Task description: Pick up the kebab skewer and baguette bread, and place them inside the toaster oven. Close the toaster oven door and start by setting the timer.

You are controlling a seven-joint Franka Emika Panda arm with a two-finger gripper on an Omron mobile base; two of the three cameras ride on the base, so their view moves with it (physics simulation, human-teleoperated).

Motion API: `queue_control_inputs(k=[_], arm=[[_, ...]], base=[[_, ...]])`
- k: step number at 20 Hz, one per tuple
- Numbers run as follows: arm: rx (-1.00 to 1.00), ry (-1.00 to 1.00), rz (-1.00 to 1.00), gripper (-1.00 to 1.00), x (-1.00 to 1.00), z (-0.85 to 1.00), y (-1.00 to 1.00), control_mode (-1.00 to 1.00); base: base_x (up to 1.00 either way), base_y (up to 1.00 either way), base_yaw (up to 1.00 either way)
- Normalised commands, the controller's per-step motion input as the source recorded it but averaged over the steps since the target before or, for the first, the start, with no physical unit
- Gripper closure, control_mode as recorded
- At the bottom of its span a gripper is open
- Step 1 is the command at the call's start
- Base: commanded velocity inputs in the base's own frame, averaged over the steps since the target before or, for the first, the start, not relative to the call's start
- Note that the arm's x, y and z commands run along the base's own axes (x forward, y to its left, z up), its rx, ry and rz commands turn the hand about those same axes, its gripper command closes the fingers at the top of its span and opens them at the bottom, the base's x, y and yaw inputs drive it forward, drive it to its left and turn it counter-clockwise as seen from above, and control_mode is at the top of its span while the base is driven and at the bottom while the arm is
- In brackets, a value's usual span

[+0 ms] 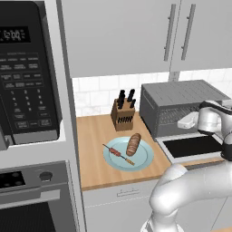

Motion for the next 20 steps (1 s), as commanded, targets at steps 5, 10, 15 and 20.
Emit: queue_control_inputs(k=[5,10,15,20], arm=[[0.00,0.02,-0.03,-1.00,-0.01,-0.36,-0.06,-1.00],[-0.01,0.10,-0.05,-1.00,-0.39,-0.67,-0.08,-1.00],[-0.01,0.22,-0.06,-1.00,-0.69,-0.65,-0.01,-1.00],[-0.01,0.27,-0.06,-1.00,-0.97,-0.65,-0.01,-1.00]], base=[[0.00,0.00,0.00],[0.00,0.00,0.00],[0.00,0.00,0.00],[0.00,0.00,0.00]])
